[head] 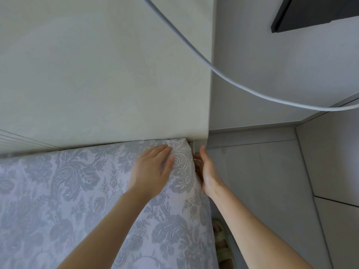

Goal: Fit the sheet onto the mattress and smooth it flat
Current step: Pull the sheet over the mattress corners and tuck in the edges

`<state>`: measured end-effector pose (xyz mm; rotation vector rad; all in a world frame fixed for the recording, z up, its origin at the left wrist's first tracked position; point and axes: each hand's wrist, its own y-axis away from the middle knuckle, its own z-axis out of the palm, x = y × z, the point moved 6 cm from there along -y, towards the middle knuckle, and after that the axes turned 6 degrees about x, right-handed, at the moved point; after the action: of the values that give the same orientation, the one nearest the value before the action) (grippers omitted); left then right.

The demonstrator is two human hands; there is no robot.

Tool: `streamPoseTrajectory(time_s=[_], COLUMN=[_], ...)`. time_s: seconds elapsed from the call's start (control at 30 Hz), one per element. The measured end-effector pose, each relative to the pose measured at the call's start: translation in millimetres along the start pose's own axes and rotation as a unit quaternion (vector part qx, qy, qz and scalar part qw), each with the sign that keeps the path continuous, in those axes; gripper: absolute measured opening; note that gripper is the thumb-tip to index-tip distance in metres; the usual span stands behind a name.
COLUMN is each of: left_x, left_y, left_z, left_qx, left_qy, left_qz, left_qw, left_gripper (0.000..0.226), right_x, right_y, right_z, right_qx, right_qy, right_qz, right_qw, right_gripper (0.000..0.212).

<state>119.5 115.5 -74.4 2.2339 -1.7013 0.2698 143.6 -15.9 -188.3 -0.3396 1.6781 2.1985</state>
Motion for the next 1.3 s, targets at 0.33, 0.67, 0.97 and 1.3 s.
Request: streamPoseTrajectory(time_s=[0.33,0.67,0.97,1.3], left_x=[-19.9,-7.6,4.9,78.1], left_y=[-16.1,-34.2,22.2,-2.0], left_z=[31.0,21.5,-42.6,76.4], left_qx=[-0.085,-0.141,0.067,-0.203], left_qy=[0.052,-0.005,0.014,-0.153], left_qz=[-0.071,-0.106,-0.027,0.328], left_qw=[0.993,0.984,0.997,0.910], left_gripper=[0.040,0.038,0.023,0.048], right_x=[-38.6,-46.8,-32.4,97.3], right_y=[28.0,11.1,50.2,75.1], right_z=[33.4,33.0,-81.0,-67.1], right_qx=[0.071,-0.039,0.088,0.011], right_qy=[0.459,0.398,0.152,0.026], right_qz=[-0.414,-0.214,-0.108,-0.005], right_qw=[0.783,0.891,0.978,1.000], right_gripper=[0.037,0.045,0.028,0.036])
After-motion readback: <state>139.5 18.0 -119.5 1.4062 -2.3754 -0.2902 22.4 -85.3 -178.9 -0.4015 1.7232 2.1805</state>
